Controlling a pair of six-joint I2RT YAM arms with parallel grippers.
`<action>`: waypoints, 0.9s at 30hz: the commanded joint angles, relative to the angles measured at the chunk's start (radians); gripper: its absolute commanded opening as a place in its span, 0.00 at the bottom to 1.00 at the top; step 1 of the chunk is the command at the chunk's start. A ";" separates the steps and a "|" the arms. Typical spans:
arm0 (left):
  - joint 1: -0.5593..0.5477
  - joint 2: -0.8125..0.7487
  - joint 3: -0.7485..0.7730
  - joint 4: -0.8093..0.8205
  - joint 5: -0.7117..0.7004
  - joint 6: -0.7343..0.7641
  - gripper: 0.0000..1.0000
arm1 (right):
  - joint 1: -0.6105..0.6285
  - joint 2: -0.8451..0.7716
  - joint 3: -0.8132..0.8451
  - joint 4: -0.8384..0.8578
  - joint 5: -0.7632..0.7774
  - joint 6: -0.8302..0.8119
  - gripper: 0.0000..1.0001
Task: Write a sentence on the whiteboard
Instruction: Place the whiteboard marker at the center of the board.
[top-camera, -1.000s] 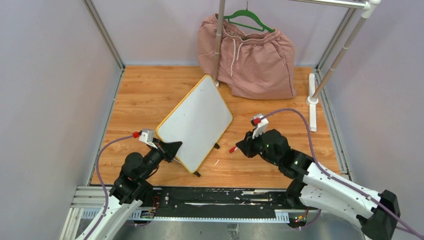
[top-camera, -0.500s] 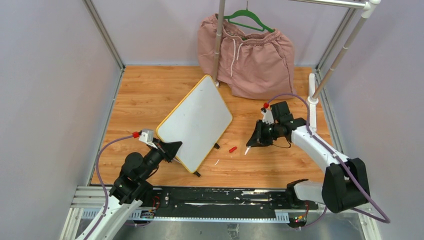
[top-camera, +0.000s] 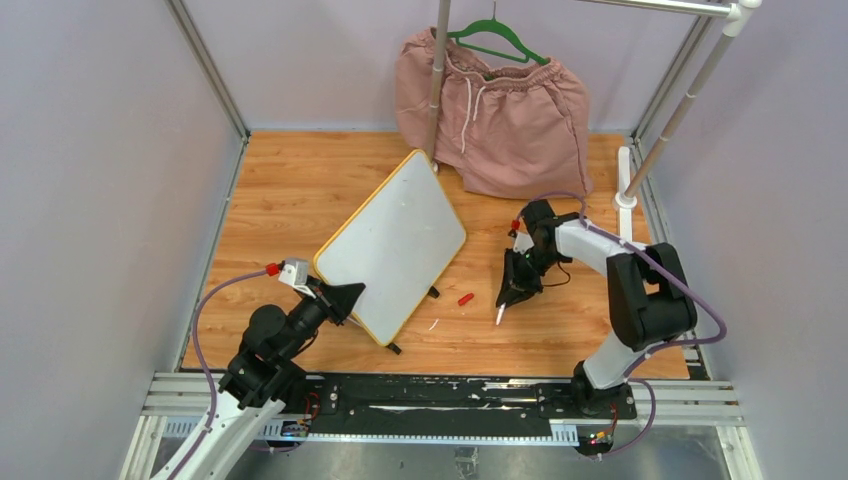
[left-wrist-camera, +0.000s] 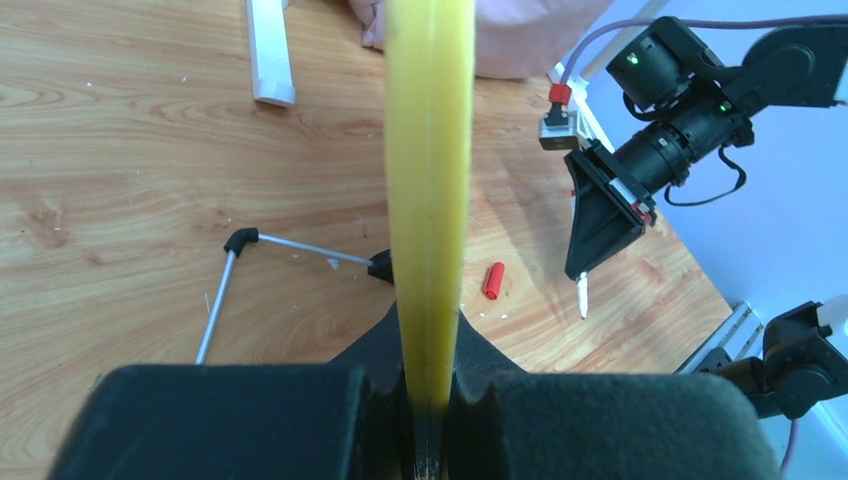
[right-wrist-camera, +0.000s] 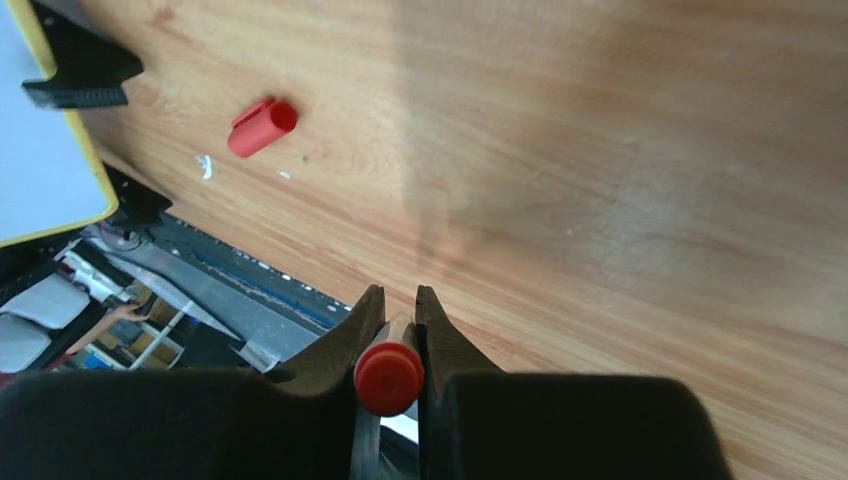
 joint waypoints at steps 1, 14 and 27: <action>-0.009 -0.073 -0.010 0.059 0.077 0.024 0.02 | -0.022 0.067 0.104 -0.099 0.109 -0.040 0.04; -0.009 -0.073 -0.017 0.072 0.091 0.024 0.02 | -0.023 0.215 0.198 -0.134 0.320 -0.058 0.18; -0.009 -0.073 -0.013 0.056 0.079 0.021 0.02 | -0.021 0.177 0.178 -0.112 0.382 -0.035 0.45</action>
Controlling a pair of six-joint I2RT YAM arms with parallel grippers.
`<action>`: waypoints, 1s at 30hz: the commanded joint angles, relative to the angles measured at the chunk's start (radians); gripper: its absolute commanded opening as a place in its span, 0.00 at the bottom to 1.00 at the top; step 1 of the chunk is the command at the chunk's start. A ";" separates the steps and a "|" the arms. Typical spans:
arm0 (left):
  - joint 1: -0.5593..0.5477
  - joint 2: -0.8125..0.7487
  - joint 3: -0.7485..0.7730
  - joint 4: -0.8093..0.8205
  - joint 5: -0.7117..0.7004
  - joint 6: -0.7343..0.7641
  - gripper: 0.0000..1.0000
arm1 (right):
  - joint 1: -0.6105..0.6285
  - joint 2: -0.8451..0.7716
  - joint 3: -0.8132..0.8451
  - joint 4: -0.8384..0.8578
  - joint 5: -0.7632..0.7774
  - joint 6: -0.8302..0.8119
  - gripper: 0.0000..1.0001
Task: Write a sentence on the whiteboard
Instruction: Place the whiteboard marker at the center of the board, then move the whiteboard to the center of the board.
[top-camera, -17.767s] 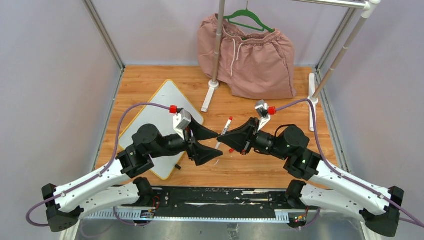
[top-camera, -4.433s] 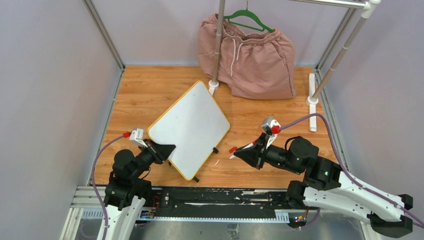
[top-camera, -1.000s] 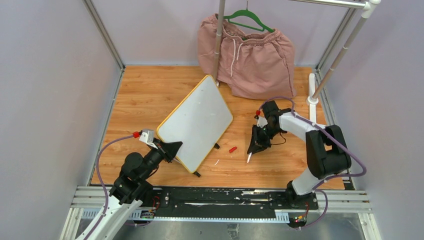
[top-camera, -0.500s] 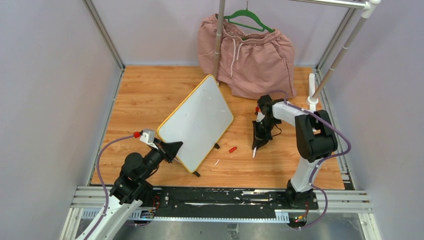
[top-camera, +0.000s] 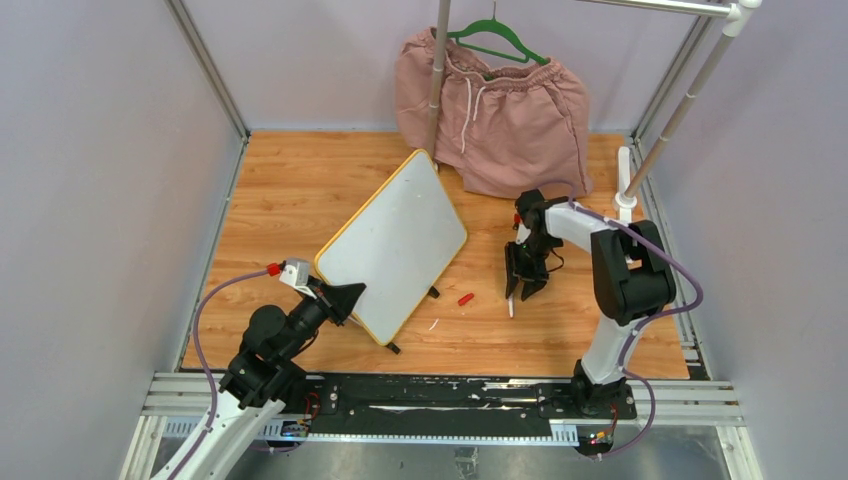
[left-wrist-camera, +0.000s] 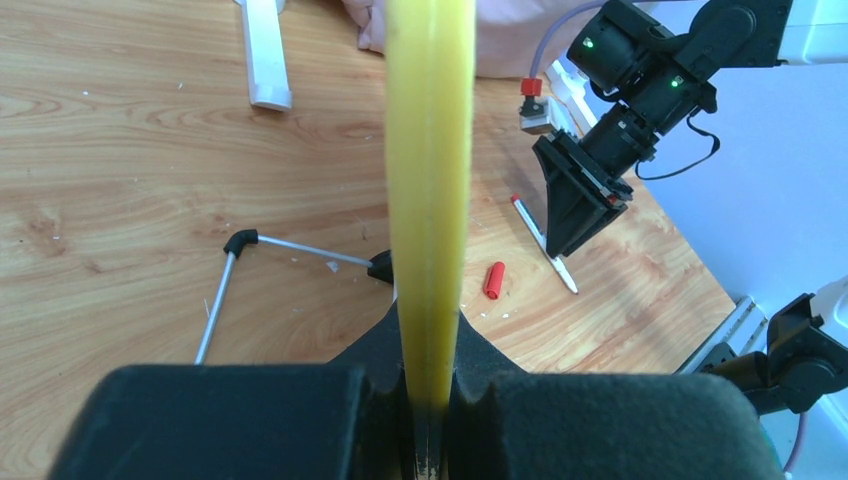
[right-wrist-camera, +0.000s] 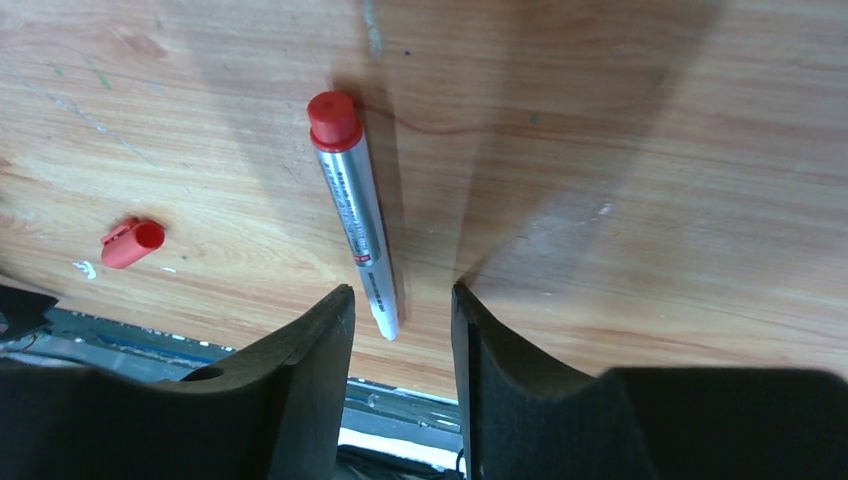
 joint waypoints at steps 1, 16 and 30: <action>-0.009 -0.073 -0.006 0.039 0.066 0.005 0.02 | -0.011 -0.049 -0.015 0.010 0.110 0.008 0.47; -0.009 -0.073 0.005 0.021 0.067 -0.004 0.02 | 0.582 -0.647 -0.360 0.646 0.447 -0.094 0.45; -0.010 -0.073 0.004 0.015 0.064 -0.005 0.01 | 0.627 -0.639 -0.589 1.107 0.546 -0.043 0.60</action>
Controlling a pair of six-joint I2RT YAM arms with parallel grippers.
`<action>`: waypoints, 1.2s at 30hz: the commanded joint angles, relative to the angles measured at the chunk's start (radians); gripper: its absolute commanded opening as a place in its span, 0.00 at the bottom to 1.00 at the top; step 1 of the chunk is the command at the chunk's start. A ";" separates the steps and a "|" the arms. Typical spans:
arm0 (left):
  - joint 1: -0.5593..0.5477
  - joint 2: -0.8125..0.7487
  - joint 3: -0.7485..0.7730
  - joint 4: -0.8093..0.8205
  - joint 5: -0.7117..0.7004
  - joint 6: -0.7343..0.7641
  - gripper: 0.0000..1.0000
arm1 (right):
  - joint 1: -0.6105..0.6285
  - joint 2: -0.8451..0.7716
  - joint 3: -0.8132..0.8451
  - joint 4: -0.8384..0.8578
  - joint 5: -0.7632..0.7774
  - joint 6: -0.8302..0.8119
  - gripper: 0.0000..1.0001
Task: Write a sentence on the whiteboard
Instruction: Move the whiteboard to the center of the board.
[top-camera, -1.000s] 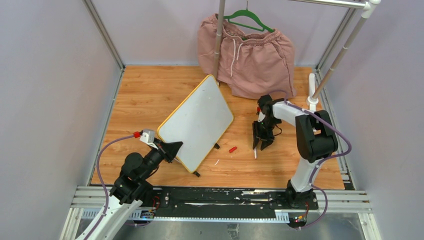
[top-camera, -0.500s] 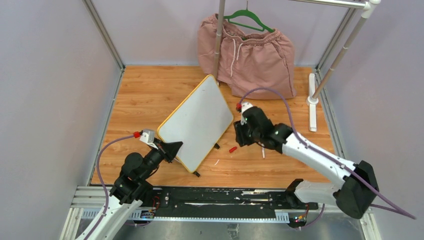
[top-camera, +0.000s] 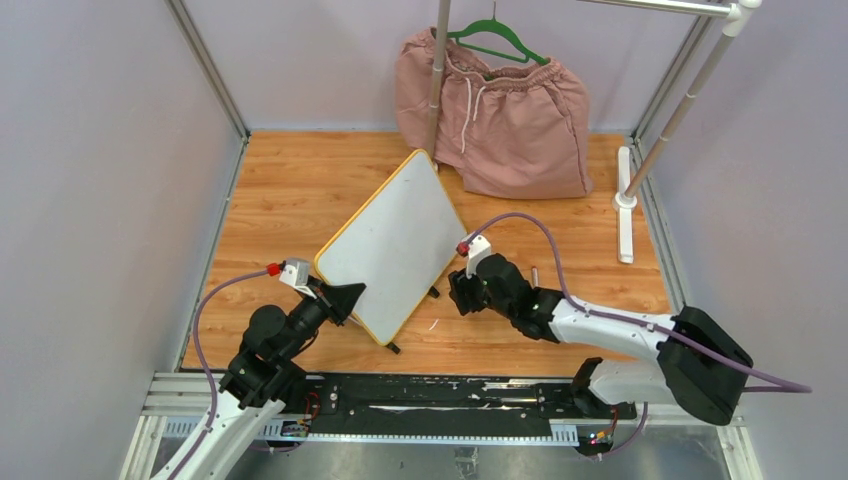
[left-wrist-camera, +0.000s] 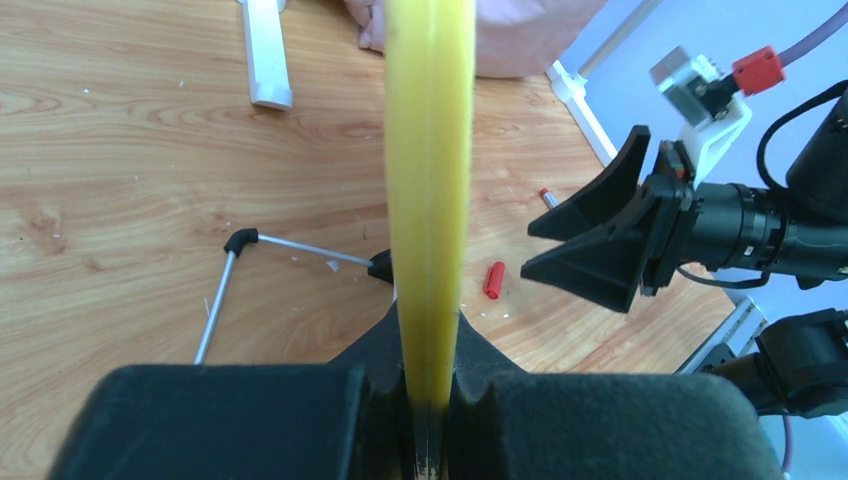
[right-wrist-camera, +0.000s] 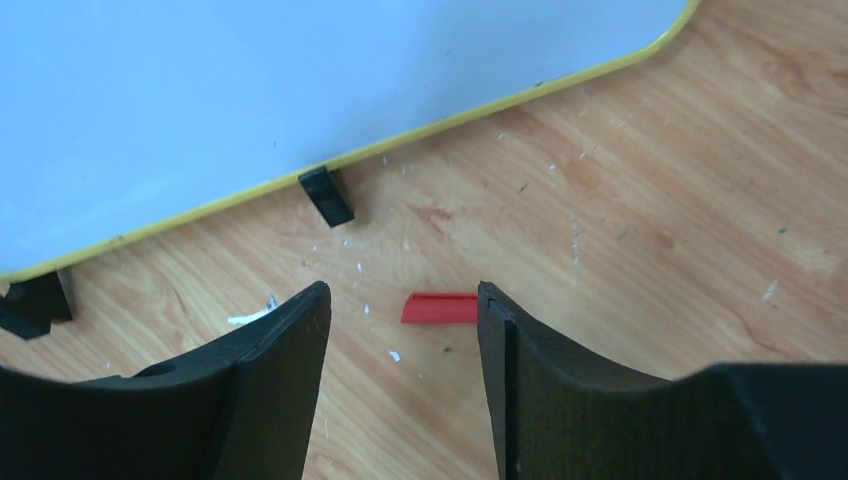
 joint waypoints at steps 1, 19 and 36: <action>-0.009 -0.073 0.004 0.018 0.066 -0.004 0.01 | -0.049 -0.081 -0.034 0.110 0.128 0.081 0.60; -0.009 -0.073 0.020 0.000 0.043 -0.009 0.01 | -0.024 0.037 -0.102 0.385 -0.205 -0.139 0.46; -0.009 -0.073 0.025 -0.013 0.049 -0.018 0.00 | 0.035 0.403 0.011 0.579 -0.086 -0.138 0.43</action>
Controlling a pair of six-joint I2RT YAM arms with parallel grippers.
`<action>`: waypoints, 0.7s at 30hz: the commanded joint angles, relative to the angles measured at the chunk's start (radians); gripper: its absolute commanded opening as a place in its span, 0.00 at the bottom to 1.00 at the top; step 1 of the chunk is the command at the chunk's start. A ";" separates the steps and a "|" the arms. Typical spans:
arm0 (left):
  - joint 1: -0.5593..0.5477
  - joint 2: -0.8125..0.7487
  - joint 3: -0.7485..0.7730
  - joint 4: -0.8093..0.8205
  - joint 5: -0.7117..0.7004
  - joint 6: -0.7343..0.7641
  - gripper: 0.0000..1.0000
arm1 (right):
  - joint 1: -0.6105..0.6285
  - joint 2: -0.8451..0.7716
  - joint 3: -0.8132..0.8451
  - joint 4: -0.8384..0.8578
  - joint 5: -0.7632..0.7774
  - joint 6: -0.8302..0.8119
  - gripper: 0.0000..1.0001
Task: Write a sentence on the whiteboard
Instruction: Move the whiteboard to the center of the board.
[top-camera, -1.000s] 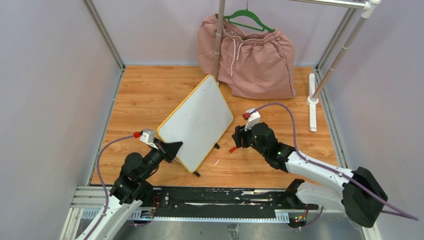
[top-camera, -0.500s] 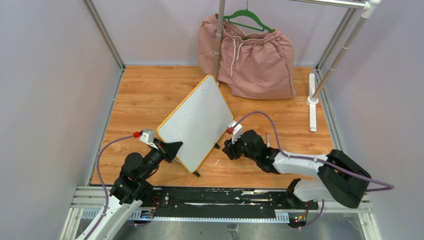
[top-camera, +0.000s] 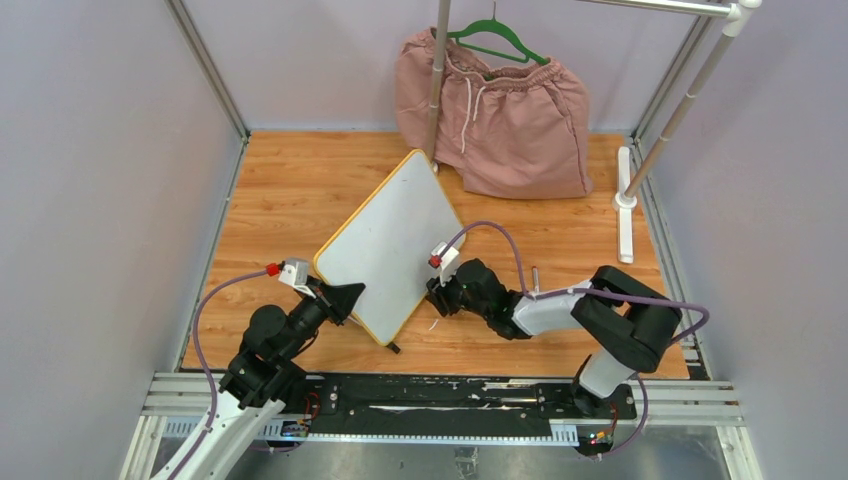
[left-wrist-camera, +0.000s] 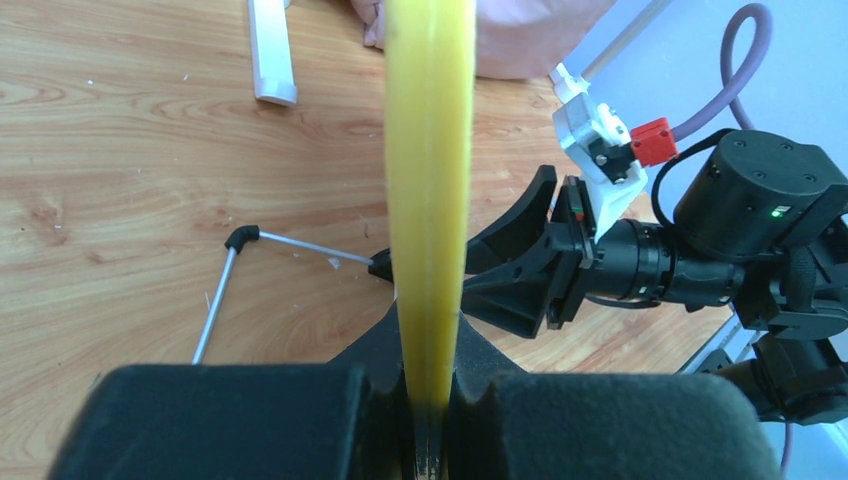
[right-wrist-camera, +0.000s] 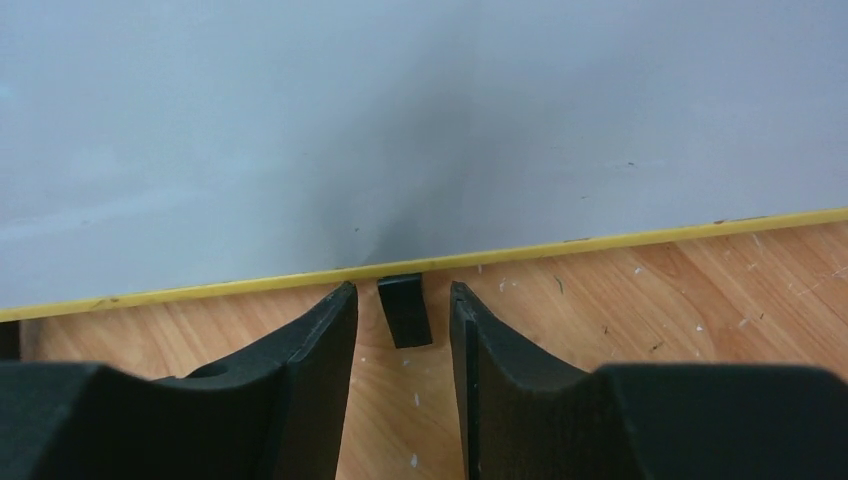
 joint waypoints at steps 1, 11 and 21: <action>-0.010 -0.072 0.025 -0.005 0.059 0.000 0.00 | 0.017 0.049 0.027 0.079 0.069 -0.009 0.42; -0.010 -0.072 0.023 0.006 0.066 -0.001 0.00 | 0.019 0.100 0.018 0.184 0.165 -0.037 0.08; -0.009 -0.072 0.013 0.080 0.070 0.004 0.00 | 0.018 0.004 -0.067 0.251 0.376 -0.125 0.00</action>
